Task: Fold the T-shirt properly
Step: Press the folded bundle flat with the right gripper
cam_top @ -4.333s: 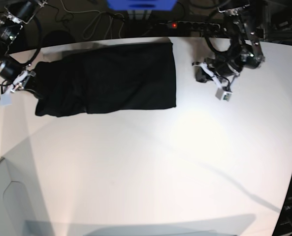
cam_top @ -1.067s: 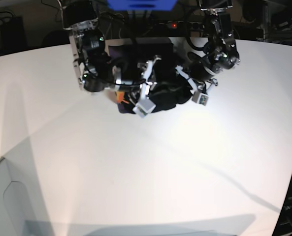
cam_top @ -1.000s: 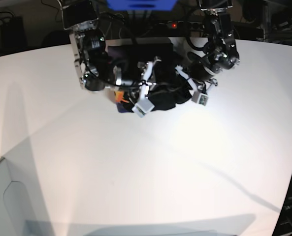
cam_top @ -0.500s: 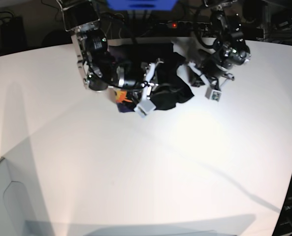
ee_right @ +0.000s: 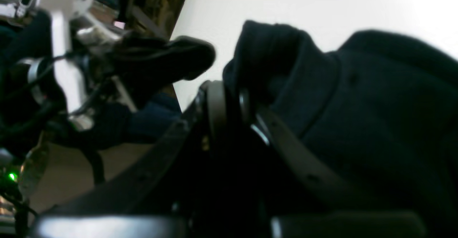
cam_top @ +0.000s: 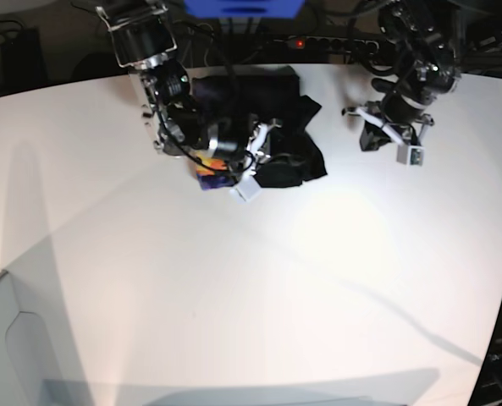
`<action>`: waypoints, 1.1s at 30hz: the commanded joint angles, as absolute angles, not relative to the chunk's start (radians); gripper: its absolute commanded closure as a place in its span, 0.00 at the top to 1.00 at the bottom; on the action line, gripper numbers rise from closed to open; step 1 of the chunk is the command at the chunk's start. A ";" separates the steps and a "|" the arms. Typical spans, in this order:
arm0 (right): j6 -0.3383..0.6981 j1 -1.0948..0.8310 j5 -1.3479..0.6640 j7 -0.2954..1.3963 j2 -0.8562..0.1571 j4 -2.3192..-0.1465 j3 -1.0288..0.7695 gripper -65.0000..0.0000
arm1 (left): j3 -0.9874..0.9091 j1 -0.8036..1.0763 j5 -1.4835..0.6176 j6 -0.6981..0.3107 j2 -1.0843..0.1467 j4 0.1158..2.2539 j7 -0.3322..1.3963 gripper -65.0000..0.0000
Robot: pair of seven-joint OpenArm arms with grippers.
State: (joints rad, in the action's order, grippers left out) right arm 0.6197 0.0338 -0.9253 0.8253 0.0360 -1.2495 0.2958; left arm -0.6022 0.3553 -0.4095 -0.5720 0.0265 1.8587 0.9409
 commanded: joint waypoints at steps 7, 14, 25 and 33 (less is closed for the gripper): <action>0.608 0.079 -0.918 0.828 0.038 -1.139 0.292 0.07 | -0.602 0.352 -0.429 -0.573 0.022 1.880 0.924 0.00; 0.610 0.076 -0.921 0.840 0.038 -1.145 0.292 0.07 | -0.602 0.352 -0.429 -0.573 0.022 1.880 0.924 0.01; 0.613 0.071 -0.960 0.842 0.036 -1.136 0.282 0.07 | -0.604 0.348 -0.427 -0.573 0.021 1.879 0.923 0.01; 0.608 0.071 -1.041 0.842 0.024 -1.138 0.283 0.31 | -0.604 0.346 -0.432 -0.573 0.005 1.871 0.923 0.01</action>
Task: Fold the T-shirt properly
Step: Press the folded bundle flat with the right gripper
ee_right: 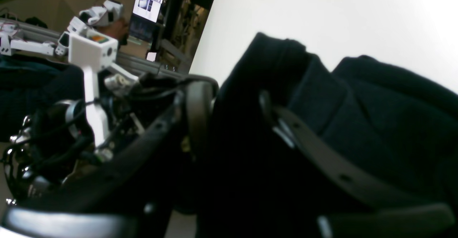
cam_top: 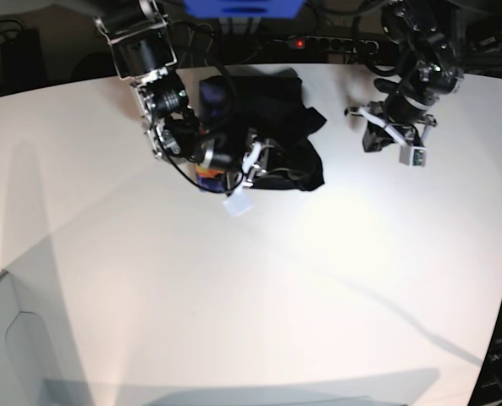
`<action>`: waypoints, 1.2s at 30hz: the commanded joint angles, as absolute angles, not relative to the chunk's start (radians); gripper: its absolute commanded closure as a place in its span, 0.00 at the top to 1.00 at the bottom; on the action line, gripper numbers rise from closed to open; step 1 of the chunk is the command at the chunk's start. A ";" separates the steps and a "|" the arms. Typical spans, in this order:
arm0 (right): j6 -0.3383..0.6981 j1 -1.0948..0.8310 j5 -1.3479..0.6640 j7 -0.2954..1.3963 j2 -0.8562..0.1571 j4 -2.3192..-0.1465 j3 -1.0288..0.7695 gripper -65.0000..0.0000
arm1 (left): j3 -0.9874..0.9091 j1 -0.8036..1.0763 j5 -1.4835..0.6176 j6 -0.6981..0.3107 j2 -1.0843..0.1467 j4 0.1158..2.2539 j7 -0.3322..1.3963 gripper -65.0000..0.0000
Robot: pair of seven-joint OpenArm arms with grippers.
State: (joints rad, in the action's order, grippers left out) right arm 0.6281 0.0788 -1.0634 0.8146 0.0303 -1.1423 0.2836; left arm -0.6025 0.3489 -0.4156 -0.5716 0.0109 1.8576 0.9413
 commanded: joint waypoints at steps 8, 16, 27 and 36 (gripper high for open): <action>0.608 0.071 -1.043 0.842 0.024 -1.147 0.283 0.32 | -0.656 0.346 -0.435 -0.573 0.005 1.868 0.923 0.01; 0.608 0.071 -1.043 0.857 0.025 -1.147 0.306 0.32 | -0.713 0.344 -0.435 -0.575 0.008 1.868 0.923 0.01; 0.610 0.073 -1.044 0.863 0.047 -1.194 0.305 0.37 | -0.742 0.344 -0.435 -0.575 0.008 1.868 0.923 0.01; 0.610 0.071 -1.044 0.862 0.047 -1.330 0.308 0.44 | -0.762 0.346 -0.437 -0.575 0.015 1.868 0.923 0.01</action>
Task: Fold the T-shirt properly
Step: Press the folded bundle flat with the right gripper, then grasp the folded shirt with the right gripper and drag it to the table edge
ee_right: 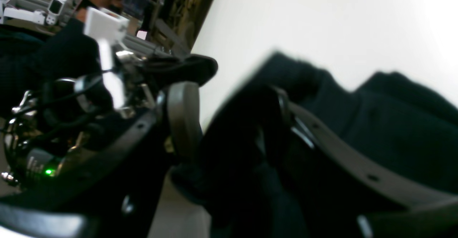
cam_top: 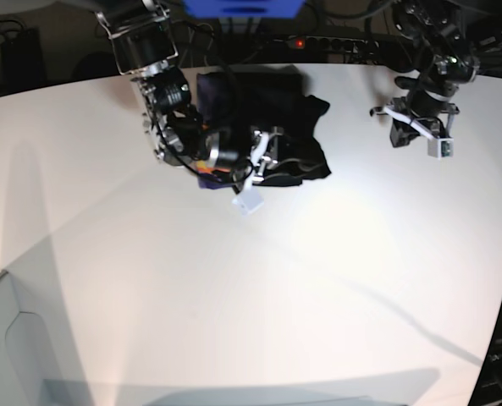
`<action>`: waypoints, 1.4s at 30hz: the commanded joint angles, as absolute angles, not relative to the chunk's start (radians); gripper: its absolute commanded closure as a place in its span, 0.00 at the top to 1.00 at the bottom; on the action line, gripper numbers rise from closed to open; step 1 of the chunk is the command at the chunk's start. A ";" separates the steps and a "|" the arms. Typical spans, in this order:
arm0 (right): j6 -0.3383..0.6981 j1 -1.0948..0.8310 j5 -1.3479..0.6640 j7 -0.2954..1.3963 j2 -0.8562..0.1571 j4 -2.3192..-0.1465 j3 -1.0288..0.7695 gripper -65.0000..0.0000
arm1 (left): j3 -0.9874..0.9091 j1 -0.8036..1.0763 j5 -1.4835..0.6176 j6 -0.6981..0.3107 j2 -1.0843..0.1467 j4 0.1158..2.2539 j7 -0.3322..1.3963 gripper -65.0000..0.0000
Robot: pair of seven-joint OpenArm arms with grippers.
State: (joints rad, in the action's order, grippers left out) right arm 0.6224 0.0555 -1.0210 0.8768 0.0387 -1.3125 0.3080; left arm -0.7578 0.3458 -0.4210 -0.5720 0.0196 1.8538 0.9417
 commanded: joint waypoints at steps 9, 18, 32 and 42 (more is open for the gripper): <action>0.610 0.047 -1.044 0.857 0.042 -1.475 0.308 0.44 | -0.762 0.351 -0.437 -0.575 0.016 1.868 0.923 0.01; 0.608 0.036 -1.041 0.846 -0.097 -1.646 0.305 0.43 | -0.762 0.351 -0.437 -0.575 0.016 1.868 0.923 0.01; 0.610 -0.048 -1.038 0.782 -0.401 -1.876 0.360 0.00 | -0.762 0.349 -0.430 -0.575 0.013 1.867 0.923 0.01; 0.613 0.041 -0.642 0.780 -0.441 -2.005 0.757 0.00 | -0.762 0.351 -0.427 -0.575 0.010 1.867 0.923 0.01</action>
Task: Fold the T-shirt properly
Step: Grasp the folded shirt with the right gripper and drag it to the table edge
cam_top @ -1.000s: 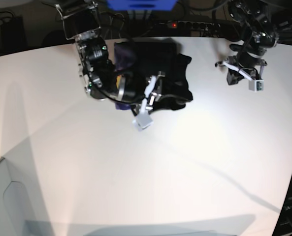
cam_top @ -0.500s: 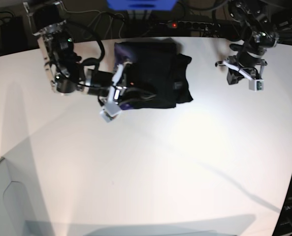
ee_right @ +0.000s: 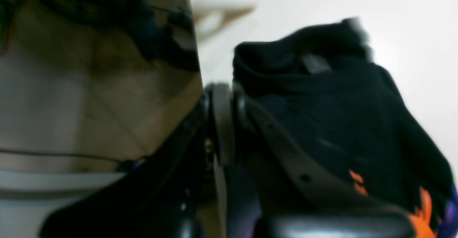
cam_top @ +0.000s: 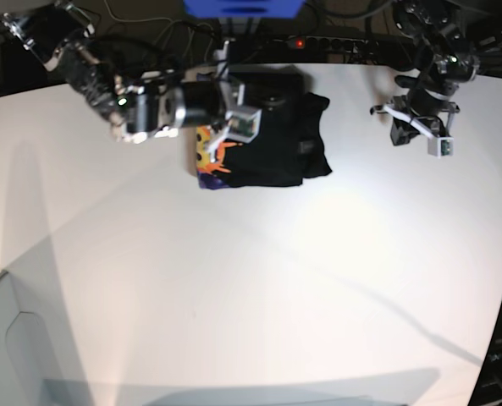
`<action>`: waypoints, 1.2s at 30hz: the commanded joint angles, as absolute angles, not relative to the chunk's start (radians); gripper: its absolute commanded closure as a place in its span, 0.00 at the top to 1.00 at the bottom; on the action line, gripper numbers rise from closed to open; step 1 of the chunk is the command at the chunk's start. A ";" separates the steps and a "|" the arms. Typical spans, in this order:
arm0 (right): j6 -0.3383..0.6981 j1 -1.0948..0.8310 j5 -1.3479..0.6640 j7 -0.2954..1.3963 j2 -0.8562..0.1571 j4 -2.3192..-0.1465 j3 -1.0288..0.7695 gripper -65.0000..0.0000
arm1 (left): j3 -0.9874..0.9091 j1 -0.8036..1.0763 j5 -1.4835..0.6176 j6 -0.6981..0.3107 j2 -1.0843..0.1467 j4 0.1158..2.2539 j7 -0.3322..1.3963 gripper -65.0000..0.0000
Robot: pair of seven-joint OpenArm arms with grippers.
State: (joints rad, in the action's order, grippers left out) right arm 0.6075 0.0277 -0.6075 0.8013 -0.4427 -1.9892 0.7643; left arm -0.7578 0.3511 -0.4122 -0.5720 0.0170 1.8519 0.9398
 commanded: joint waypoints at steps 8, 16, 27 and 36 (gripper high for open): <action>0.616 0.048 -0.159 0.780 -0.335 -2.005 0.972 0.00 | -0.762 0.351 -0.427 -0.575 0.012 1.867 0.923 0.01; 0.698 0.134 -0.147 0.780 -0.321 -2.002 0.983 0.00 | -0.762 0.351 -0.429 -0.575 0.010 1.844 0.923 0.01; 0.698 0.242 -0.147 0.659 -0.289 -1.819 0.983 0.00 | -0.762 0.351 -0.430 -0.575 0.007 1.825 0.923 0.01; 0.698 0.232 -0.150 0.303 -0.288 -1.392 0.964 0.00 | -0.762 0.354 -0.432 -0.575 0.007 1.827 0.923 0.01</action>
State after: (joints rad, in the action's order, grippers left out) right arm 0.6857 0.2195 -0.1665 0.2760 -0.2871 -1.3823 0.9718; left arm -0.7578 0.3519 -0.4137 -0.5720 0.0143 1.8065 0.9386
